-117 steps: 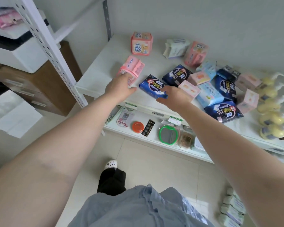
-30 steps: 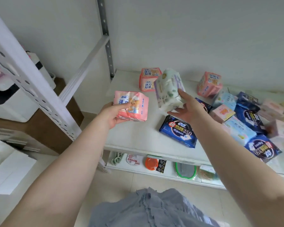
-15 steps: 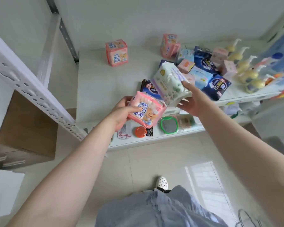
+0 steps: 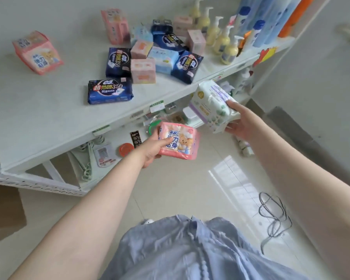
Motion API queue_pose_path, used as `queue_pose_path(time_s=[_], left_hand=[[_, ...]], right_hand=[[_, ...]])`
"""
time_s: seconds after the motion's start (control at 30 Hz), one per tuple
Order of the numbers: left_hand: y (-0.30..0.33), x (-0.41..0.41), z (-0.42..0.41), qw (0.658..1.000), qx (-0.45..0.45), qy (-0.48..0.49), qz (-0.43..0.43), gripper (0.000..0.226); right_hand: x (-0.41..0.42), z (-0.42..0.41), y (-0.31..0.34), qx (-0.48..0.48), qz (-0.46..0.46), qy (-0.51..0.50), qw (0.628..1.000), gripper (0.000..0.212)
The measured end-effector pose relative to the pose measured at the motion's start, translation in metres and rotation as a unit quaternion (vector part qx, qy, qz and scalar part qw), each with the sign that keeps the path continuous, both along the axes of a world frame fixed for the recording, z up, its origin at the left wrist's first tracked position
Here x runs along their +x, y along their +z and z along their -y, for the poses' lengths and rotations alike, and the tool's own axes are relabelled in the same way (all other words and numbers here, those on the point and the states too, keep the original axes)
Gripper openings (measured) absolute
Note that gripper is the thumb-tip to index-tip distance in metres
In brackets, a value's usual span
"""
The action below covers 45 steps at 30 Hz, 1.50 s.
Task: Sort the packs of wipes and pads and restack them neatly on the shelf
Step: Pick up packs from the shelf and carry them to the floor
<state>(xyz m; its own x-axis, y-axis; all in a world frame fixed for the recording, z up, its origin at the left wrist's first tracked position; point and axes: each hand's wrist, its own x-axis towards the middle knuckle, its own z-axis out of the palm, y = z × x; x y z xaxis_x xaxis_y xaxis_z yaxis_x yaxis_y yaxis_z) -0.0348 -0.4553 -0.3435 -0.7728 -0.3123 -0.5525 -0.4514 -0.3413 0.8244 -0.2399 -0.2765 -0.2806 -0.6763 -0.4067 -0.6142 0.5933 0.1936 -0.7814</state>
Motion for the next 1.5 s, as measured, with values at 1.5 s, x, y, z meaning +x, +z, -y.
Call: queue_pose_path(time_s=[1.5], left_hand=[[-0.107,-0.475,-0.268,0.974,-0.150,-0.105,0.136,0.058]], right_hand=[[-0.448,-0.292,-0.116,0.113,0.122,-0.148,0.975,0.053]])
